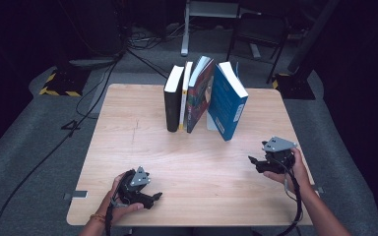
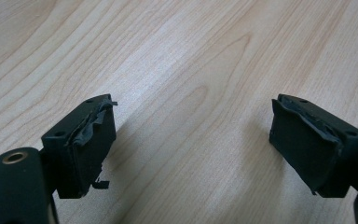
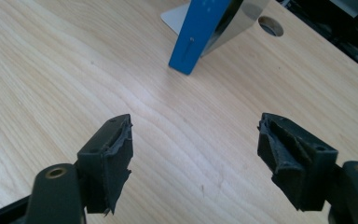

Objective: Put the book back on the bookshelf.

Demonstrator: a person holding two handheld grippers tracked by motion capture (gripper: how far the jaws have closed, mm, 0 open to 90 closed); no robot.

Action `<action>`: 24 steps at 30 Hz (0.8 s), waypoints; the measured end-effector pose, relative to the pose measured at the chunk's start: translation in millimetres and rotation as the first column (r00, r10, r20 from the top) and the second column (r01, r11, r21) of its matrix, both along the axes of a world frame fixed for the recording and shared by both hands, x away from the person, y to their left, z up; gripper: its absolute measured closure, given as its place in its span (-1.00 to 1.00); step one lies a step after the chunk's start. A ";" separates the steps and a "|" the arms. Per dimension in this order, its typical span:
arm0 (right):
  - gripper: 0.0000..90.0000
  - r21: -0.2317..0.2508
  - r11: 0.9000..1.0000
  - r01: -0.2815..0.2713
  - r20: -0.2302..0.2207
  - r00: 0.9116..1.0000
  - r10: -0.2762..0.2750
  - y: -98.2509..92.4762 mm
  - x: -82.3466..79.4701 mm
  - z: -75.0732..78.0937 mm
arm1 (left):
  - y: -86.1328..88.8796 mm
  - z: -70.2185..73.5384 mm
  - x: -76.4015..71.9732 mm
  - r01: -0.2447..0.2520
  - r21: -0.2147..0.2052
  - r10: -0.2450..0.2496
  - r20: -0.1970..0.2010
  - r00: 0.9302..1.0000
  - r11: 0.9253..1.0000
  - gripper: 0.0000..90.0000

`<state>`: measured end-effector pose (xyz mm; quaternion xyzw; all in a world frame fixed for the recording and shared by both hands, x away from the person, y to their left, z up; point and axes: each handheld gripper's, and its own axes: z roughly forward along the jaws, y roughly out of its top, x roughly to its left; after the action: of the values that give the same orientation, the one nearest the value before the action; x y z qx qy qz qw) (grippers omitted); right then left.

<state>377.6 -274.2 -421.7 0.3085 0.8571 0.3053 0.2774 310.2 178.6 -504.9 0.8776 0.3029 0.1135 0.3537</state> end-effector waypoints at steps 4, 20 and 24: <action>-0.39 0.006 1.000 0.006 -0.009 1.000 -0.006 -9.2 -5.6 -8.1 | -0.1 0.0 -0.2 -0.002 0.000 0.002 0.000 1.000 1.000 -0.68; -0.41 0.007 1.000 0.014 -0.044 0.999 -0.013 -38.1 -26.5 -39.0 | -0.1 0.3 -0.6 -0.006 0.003 0.006 0.001 1.000 1.000 -0.68; -0.40 0.016 1.000 0.021 -0.046 0.999 -0.021 -48.0 -31.5 -44.0 | 0.0 0.3 -0.6 -0.006 0.004 0.006 0.001 1.000 1.000 -0.68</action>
<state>346.1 -322.3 -465.7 0.3267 0.8574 0.3025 0.2583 309.7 178.6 -504.6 0.8773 0.3051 0.1157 0.3520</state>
